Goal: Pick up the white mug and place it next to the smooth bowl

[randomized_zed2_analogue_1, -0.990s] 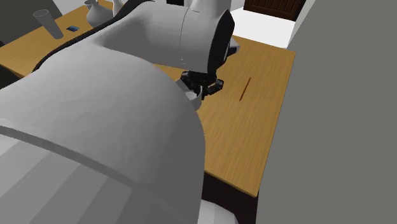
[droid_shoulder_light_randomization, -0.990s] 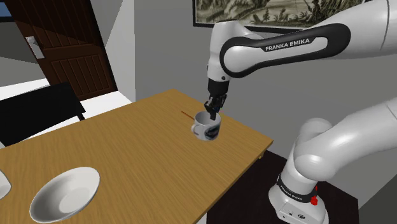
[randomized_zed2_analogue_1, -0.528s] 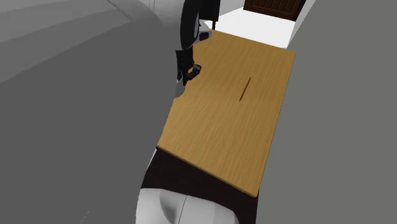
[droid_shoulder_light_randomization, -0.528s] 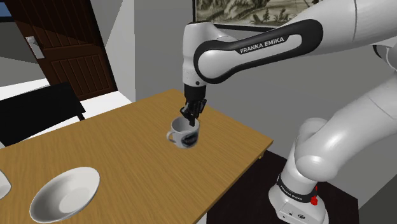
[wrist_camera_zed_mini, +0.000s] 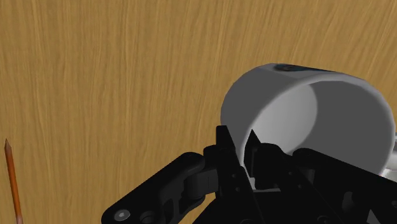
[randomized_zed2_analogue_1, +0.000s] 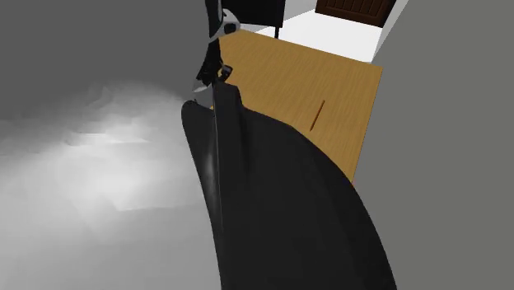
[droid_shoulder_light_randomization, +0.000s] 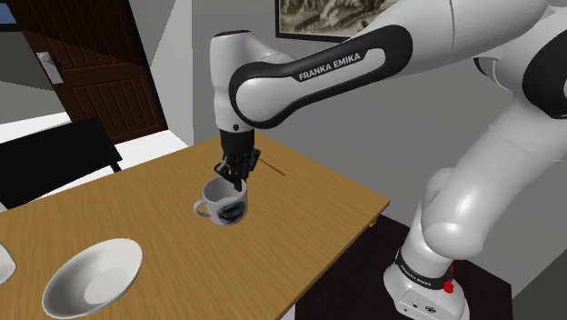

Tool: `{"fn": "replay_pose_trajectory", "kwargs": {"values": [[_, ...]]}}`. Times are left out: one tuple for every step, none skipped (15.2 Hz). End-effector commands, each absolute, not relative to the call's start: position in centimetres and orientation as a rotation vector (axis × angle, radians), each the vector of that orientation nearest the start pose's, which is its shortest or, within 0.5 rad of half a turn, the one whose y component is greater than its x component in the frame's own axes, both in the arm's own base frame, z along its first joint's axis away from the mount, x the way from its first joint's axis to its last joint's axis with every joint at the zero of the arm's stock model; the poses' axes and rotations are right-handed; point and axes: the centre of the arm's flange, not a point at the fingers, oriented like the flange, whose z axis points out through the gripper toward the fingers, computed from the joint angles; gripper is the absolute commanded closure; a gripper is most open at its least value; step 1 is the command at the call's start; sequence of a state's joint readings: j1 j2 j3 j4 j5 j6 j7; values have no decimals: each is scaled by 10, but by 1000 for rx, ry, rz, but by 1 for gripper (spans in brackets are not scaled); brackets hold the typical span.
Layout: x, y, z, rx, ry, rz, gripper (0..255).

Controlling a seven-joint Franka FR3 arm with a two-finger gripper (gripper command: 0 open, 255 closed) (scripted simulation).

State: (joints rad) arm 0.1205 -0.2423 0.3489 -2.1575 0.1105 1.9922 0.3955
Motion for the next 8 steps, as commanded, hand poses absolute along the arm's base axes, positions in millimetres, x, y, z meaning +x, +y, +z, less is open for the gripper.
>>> {"fn": "replay_pose_trajectory", "kwargs": {"values": [[443, 260, 501, -3094, -36, -79, 255], [449, 272, 501, -3094, -36, -79, 255], [455, 284, 501, -3094, -36, -79, 255], [460, 296, 501, -3094, -36, -79, 255], [466, 308, 501, -3094, -36, -79, 255], [472, 320, 501, -3094, -36, -79, 255], [478, 332, 501, -3094, -36, -79, 255], [483, 344, 501, -3094, -36, -79, 255]]}}
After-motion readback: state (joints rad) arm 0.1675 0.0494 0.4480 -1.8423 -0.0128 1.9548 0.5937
